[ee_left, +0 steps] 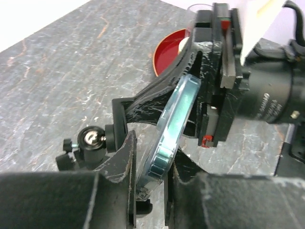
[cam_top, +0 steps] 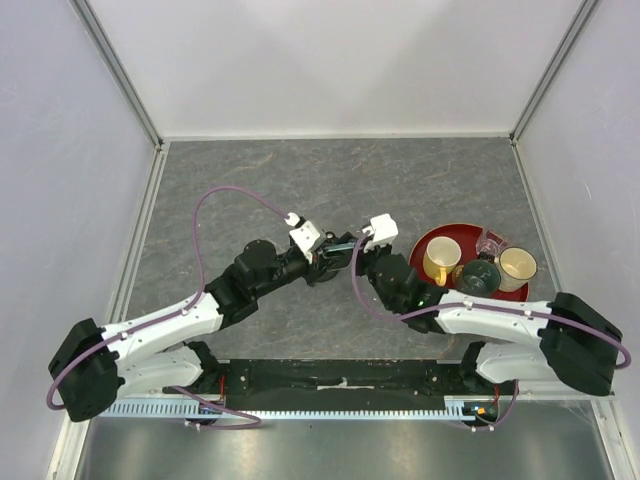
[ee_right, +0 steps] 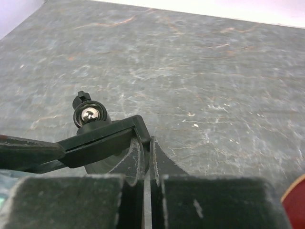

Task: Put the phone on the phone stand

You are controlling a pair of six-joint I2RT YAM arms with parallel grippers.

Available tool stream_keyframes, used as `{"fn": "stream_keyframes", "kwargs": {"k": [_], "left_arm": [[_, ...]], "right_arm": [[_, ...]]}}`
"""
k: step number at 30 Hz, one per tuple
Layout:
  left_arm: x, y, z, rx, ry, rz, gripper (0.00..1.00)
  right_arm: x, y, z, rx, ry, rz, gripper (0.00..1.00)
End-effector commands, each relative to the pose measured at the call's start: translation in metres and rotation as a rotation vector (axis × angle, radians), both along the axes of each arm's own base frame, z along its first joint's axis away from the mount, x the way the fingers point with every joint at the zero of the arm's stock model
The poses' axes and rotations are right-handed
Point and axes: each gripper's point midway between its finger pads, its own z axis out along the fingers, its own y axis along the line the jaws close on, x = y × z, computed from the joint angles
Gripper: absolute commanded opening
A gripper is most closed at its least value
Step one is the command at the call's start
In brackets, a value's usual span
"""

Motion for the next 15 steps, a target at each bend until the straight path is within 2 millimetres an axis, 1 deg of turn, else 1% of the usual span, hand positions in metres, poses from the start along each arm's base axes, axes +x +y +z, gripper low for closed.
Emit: {"fn": "stream_keyframes", "kwargs": {"k": [1, 2, 3, 4, 5, 6, 7, 8, 10, 11, 12, 13, 15], "left_arm": [[0.077, 0.121, -0.052, 0.122, 0.054, 0.814, 0.02], [0.079, 0.124, -0.047, 0.088, 0.041, 0.84, 0.02], [0.079, 0.128, -0.046, 0.07, 0.046, 0.87, 0.02], [0.079, 0.13, -0.044, 0.047, 0.051, 0.888, 0.02], [0.08, 0.127, -0.039, 0.018, 0.044, 0.877, 0.02], [0.081, 0.122, -0.04, 0.011, 0.049, 0.857, 0.02], [0.082, 0.12, -0.037, -0.031, 0.073, 0.864, 0.02], [0.082, 0.12, -0.039, -0.043, 0.093, 0.862, 0.02], [0.082, 0.118, -0.037, -0.108, 0.14, 0.837, 0.02], [0.082, 0.122, -0.041, -0.095, 0.165, 0.851, 0.02], [0.084, 0.124, -0.041, -0.104, 0.184, 0.845, 0.02], [0.086, 0.124, -0.035, -0.119, 0.182, 0.836, 0.02], [0.088, 0.126, -0.034, -0.101, 0.182, 0.831, 0.02]], "right_arm": [[-0.044, 0.037, 0.037, 0.104, -0.119, -0.094, 0.0], [-0.048, 0.04, 0.04, 0.114, -0.121, -0.106, 0.0], [-0.048, 0.04, 0.033, 0.093, -0.119, -0.148, 0.0], [-0.051, 0.044, 0.033, 0.09, -0.115, -0.152, 0.0], [-0.05, 0.05, 0.039, 0.129, -0.107, -0.155, 0.0], [-0.05, 0.057, 0.038, 0.14, -0.096, -0.144, 0.0], [-0.05, 0.06, 0.041, 0.16, -0.085, -0.139, 0.0], [-0.051, 0.064, 0.045, 0.203, -0.073, -0.124, 0.0], [-0.051, 0.064, 0.052, 0.22, -0.071, -0.126, 0.0], [-0.051, 0.063, 0.053, 0.225, -0.077, -0.114, 0.0], [-0.054, 0.064, 0.063, 0.264, -0.078, -0.076, 0.0], [-0.047, 0.059, 0.06, 0.255, -0.069, -0.081, 0.0], [-0.046, 0.055, 0.062, 0.226, -0.087, -0.059, 0.0]]}}
